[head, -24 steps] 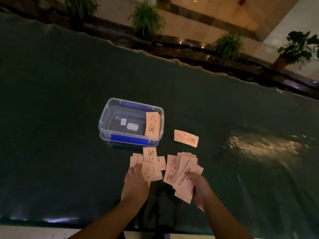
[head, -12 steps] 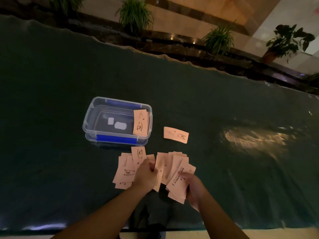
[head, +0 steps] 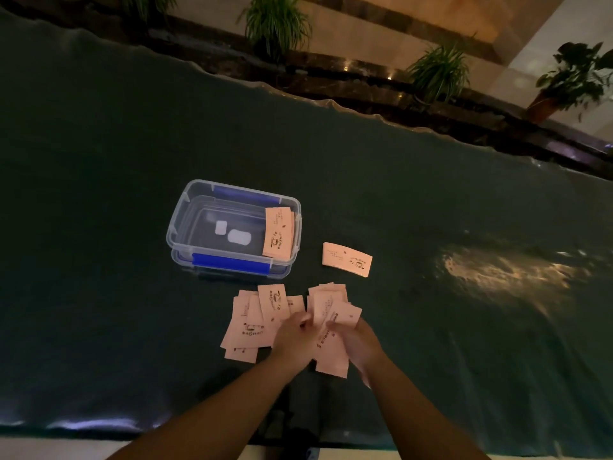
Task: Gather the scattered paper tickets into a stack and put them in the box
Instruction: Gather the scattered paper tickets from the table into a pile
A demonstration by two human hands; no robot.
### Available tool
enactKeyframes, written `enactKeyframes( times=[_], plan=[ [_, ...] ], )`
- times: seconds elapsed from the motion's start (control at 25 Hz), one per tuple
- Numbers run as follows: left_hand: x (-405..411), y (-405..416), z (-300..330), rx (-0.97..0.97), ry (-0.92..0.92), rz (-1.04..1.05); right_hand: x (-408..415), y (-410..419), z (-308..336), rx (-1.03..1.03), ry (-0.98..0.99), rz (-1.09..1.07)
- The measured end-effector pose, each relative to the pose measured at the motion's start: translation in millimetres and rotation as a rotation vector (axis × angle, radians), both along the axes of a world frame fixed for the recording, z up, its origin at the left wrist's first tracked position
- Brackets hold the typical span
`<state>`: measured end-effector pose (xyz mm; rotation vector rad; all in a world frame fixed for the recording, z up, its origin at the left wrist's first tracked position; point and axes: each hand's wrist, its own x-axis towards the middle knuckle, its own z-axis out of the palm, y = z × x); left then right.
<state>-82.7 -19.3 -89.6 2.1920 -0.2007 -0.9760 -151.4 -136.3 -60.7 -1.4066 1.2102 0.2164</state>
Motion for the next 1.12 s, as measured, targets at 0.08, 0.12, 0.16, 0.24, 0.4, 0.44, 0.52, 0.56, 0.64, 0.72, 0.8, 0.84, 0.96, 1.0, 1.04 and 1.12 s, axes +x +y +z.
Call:
enactKeyframes(
  times=[0.08, 0.12, 0.16, 0.24, 0.4, 0.44, 0.52, 0.56, 0.64, 0.72, 0.8, 0.84, 0.96, 1.0, 1.04, 1.12],
  plan=[
    [-2.6, -2.5, 6.7, -0.032, 0.088, 0.051, 7.7, 5.4, -2.7, -0.04, 0.03, 0.034],
    [-2.0, -2.6, 9.9, -0.027, 0.115, 0.061, 10.9, 7.8, -4.6, -0.052, 0.041, 0.047],
    [-0.6, -2.8, 13.3, -0.017, 0.139, 0.069, 12.9, 9.2, -6.2, -0.063, 0.045, 0.053],
    [0.0, 0.6, 17.9, -0.047, 0.183, 0.072, 14.9, 8.6, -8.7, -0.084, 0.05, 0.035],
    [-0.1, 15.8, 20.0, -0.156, 0.213, 0.059, 16.7, 4.2, -8.5, -0.007, 0.064, -0.001],
    [0.7, 19.5, 19.6, -0.175, 0.189, 0.057, 16.5, 4.5, -7.4, 0.016, 0.069, 0.007],
    [3.7, 28.1, 17.4, -0.206, 0.103, 0.06, 16.2, 7.0, -6.4, 0.026, 0.073, 0.017],
    [6.1, 33.1, 15.5, -0.176, 0.015, 0.05, 16.0, 8.2, -6.4, 0.023, 0.076, 0.008],
    [11.3, 44.0, 10.1, -0.012, -0.225, 0.014, 15.7, 10.7, -6.3, 0.032, 0.081, -0.021],
    [16.6, 54.5, 3.6, 0.161, -0.373, 0.001, 13.9, 12.2, -4.8, 0.058, 0.071, -0.042],
    [19.8, 59.6, 0.0, 0.31, -0.413, -0.079, 10.4, 12.8, -3.5, 0.086, 0.054, -0.047],
    [20.2, 60.5, -2.1, 0.357, -0.419, -0.146, 7.9, 13.2, -2.4, 0.097, 0.044, -0.043],
    [18.3, 60.3, -9.7, 0.375, -0.456, -0.284, -0.1, 11.2, 2.8, 0.082, 0.012, -0.004],
    [18.0, 60.3, -11.9, 0.353, -0.463, -0.305, -2.6, 8.7, 5.1, 0.069, 0.003, 0.021],
    [18.1, 60.6, -13.9, 0.332, -0.471, -0.322, -4.6, 5.9, 8.3, 0.056, -0.002, 0.06],
    [19.1, 61.5, -15.4, 0.292, -0.5, -0.357, -6.0, 0.2, 15.7, 0.01, 0.011, 0.197]
  ],
)
